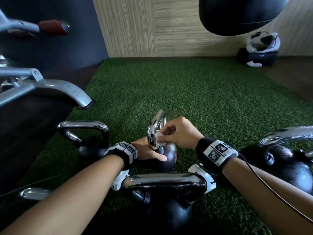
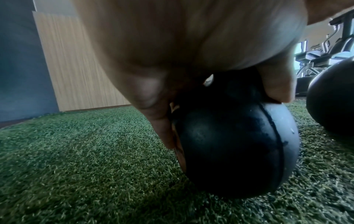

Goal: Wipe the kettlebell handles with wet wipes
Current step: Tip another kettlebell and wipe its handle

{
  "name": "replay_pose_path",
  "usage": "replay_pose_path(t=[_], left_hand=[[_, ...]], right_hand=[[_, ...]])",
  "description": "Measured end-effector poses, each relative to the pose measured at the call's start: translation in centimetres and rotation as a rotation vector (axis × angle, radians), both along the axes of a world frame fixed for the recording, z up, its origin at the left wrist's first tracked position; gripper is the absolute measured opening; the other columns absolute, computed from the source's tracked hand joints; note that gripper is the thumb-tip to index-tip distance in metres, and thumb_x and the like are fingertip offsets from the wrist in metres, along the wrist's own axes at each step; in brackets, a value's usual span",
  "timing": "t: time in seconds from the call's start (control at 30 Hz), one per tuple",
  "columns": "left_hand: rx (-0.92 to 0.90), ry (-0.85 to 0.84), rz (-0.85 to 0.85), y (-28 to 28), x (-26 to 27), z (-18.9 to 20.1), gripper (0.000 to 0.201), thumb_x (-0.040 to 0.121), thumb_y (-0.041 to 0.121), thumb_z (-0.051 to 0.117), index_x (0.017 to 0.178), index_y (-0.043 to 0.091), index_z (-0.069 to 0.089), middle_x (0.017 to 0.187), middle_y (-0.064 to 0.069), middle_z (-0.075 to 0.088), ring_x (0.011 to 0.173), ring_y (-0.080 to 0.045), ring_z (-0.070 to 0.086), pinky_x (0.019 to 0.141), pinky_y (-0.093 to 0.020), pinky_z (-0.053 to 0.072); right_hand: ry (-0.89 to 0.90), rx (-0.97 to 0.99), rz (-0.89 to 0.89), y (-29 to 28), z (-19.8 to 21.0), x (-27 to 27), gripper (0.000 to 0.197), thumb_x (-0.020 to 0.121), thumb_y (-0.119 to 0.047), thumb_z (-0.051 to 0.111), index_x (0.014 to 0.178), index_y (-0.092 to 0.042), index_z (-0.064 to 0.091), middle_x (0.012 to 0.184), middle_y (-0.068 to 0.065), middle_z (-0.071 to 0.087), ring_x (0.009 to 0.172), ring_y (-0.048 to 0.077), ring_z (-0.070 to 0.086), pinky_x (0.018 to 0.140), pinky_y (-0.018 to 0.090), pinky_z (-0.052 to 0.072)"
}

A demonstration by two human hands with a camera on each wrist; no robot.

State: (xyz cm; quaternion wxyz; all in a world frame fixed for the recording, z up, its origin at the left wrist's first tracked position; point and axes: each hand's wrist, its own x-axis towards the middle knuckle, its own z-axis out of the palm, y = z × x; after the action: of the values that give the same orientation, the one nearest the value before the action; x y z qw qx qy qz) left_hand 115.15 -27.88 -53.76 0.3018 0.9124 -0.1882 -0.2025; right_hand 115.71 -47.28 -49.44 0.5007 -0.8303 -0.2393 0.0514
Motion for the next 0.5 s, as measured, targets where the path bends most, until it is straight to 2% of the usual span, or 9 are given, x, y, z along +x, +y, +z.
replay_pose_path(t=[0.07,0.13,0.17,0.2,0.27,0.33,0.4,0.47,0.5], left_hand=[[-0.030,-0.012,-0.034,0.0,0.3,-0.1,0.023,0.083,0.043,0.081,0.098,0.037,0.065,0.104,0.012,0.066,0.099,-0.008,0.065,0.088,-0.030,0.052],[-0.045,-0.035,-0.033,-0.2,0.2,0.0,0.030,0.083,0.038,0.083,0.107,0.030,0.067,0.112,0.009,0.063,0.107,-0.011,0.063,0.094,-0.030,0.052],[-0.050,-0.045,-0.044,-0.3,0.2,0.1,0.033,0.083,0.038,0.083,0.109,0.026,0.066,0.114,0.007,0.063,0.109,-0.013,0.063,0.096,-0.034,0.053],[-0.036,-0.049,-0.052,-0.3,0.4,0.1,0.031,0.083,0.039,0.083,0.106,0.028,0.066,0.112,0.007,0.063,0.107,-0.014,0.063,0.096,-0.036,0.054],[0.028,-0.036,-0.057,-0.2,0.4,0.0,0.023,0.083,0.045,0.080,0.096,0.040,0.062,0.103,0.018,0.062,0.100,-0.009,0.062,0.092,-0.036,0.054],[0.050,-0.010,-0.044,-0.1,0.4,0.0,0.021,0.085,0.043,0.079,0.088,0.053,0.060,0.093,0.029,0.062,0.091,0.004,0.060,0.084,-0.024,0.050],[0.074,-0.011,-0.050,0.1,0.4,-0.1,0.025,0.087,0.042,0.078,0.088,0.059,0.060,0.093,0.035,0.059,0.090,0.013,0.056,0.082,-0.013,0.042],[0.107,-0.018,-0.044,0.1,0.3,-0.1,0.019,0.086,0.049,0.076,0.095,0.054,0.060,0.099,0.029,0.060,0.094,0.011,0.056,0.087,-0.015,0.046],[0.112,-0.031,-0.045,0.1,0.4,-0.3,0.022,0.083,0.053,0.075,0.098,0.046,0.061,0.101,0.022,0.063,0.096,0.003,0.059,0.090,-0.022,0.050]], right_hand=[[0.063,0.054,0.012,-0.1,-0.4,-0.2,0.022,0.075,-0.015,0.091,0.089,-0.004,0.079,0.084,0.007,0.080,0.076,0.021,0.079,0.073,0.036,0.065],[0.108,0.113,0.006,-0.2,-0.6,0.0,0.023,0.074,-0.015,0.092,0.088,-0.004,0.078,0.086,0.012,0.081,0.082,0.033,0.079,0.080,0.049,0.065],[0.116,0.116,0.008,-0.2,-0.6,0.2,0.024,0.072,-0.016,0.092,0.088,-0.004,0.078,0.087,0.012,0.081,0.083,0.035,0.079,0.082,0.052,0.064],[0.120,0.097,0.012,-0.2,-0.6,0.3,0.025,0.072,-0.017,0.093,0.088,-0.004,0.078,0.086,0.012,0.081,0.083,0.035,0.079,0.082,0.052,0.064],[0.119,0.050,0.029,-0.1,-0.7,0.4,0.025,0.071,-0.017,0.094,0.086,-0.005,0.078,0.082,0.008,0.081,0.078,0.027,0.079,0.075,0.042,0.065],[0.078,-0.043,0.036,0.1,-1.0,0.2,0.022,0.071,-0.019,0.094,0.082,-0.009,0.079,0.076,0.000,0.079,0.066,0.007,0.075,0.062,0.023,0.058],[0.014,-0.146,0.035,0.3,-1.4,0.2,0.018,0.072,-0.018,0.094,0.083,-0.012,0.081,0.074,-0.006,0.076,0.060,-0.006,0.066,0.059,0.013,0.051],[0.003,-0.181,0.061,0.2,-1.5,0.5,0.018,0.075,-0.016,0.092,0.090,-0.013,0.082,0.080,-0.004,0.078,0.062,-0.007,0.066,0.062,0.013,0.053],[0.009,-0.196,0.075,0.0,-1.3,0.7,0.019,0.077,-0.015,0.091,0.094,-0.013,0.082,0.085,-0.002,0.080,0.064,-0.007,0.066,0.064,0.013,0.055]])
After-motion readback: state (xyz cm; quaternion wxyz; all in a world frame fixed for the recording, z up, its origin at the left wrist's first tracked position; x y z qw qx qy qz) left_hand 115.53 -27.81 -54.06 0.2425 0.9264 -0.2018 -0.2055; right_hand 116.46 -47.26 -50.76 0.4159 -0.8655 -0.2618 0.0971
